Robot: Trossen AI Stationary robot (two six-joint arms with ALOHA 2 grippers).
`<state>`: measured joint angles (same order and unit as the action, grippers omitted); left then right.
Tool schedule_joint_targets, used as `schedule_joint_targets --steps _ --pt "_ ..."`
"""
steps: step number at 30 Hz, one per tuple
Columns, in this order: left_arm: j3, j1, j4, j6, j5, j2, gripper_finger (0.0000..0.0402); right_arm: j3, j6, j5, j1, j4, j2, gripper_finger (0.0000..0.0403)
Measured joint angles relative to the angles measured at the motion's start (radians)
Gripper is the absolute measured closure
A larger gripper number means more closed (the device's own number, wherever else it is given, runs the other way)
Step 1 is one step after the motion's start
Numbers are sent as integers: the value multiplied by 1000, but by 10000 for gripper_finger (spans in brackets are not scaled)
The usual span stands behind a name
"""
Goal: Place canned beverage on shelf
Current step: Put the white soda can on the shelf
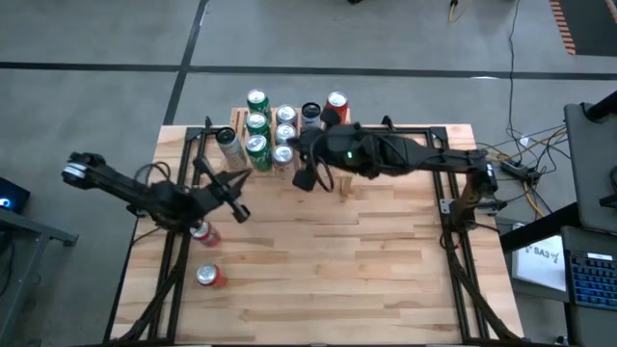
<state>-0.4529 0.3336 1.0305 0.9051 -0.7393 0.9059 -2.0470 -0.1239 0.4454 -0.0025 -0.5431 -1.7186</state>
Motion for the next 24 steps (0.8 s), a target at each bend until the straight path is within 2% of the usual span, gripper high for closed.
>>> schedule_joint_targets --steps 12,18,24 --pt "6 -2 -345 -51 -16 -253 401 -266 -33 -3 -179 -88 -127 394" --pt "-4 -2 -346 -50 -3 -293 401 -308 -71 -67 -250 -65 -184 394" --pt "-84 -2 -406 -53 7 -264 401 -308 -107 -71 -287 -82 -197 394"
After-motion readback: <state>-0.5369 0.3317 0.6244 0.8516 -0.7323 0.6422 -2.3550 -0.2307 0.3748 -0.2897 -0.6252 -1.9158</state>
